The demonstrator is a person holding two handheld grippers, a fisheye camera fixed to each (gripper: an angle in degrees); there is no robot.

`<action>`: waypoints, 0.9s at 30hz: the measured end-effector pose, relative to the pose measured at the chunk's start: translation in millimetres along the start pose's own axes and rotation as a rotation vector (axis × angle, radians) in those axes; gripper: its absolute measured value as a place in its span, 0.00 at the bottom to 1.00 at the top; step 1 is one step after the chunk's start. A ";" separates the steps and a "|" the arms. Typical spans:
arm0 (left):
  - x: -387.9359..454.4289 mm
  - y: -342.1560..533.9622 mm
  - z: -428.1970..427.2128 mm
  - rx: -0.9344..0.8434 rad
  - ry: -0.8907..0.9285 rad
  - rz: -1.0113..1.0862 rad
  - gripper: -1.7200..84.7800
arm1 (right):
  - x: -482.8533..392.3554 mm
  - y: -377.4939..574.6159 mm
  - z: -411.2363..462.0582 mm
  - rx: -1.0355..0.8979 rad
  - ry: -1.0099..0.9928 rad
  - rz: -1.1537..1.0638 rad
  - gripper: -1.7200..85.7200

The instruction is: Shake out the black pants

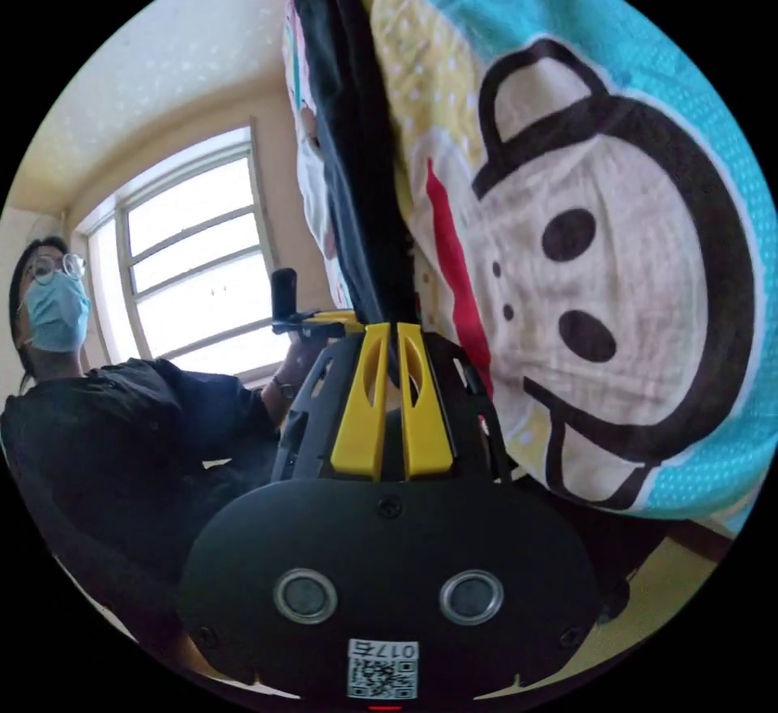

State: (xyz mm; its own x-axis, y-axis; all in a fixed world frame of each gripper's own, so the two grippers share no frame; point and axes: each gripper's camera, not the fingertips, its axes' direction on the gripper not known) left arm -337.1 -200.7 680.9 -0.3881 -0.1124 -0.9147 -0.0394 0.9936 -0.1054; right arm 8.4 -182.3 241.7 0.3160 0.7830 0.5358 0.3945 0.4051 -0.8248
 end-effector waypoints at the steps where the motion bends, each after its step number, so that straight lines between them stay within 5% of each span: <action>1: 4.8 -4.3 -12.4 0.065 -0.031 0.007 0.15 | -5.1 -5.7 -15.6 0.078 0.003 -0.040 0.09; 4: -2.3 -23.9 -32.9 0.209 -0.009 -0.015 0.17 | -9.5 -36.9 -33.3 0.128 0.157 -0.068 0.15; 10: -16.4 -68.3 39.7 0.128 0.318 -0.084 0.10 | 8.9 -97.8 24.3 -0.205 -0.037 -0.160 0.10; 13: 12.5 -42.2 62.2 0.217 0.309 -0.093 0.09 | 2.1 -67.8 8.0 -0.228 0.028 -0.260 0.08; 19: 85.0 -29.7 152.8 -0.211 0.253 -0.007 0.12 | 6.3 9.0 -56.7 -0.352 0.257 -0.166 0.08; 25: 37.1 -65.7 101.9 0.213 0.343 -0.112 0.16 | 7.5 -29.3 -139.3 -0.033 0.162 -0.110 0.16; 27: 27.8 -94.7 99.7 0.230 0.390 -0.097 0.16 | 16.4 -60.0 -137.0 -0.034 0.121 -0.108 0.18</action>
State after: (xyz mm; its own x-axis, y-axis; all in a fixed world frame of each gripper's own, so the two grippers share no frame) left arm -252.3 -298.4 626.6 -0.7117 -0.1508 -0.6861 0.0953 0.9469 -0.3070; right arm 108.1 -258.5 324.7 0.3708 0.6727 0.6402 0.4600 0.4659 -0.7559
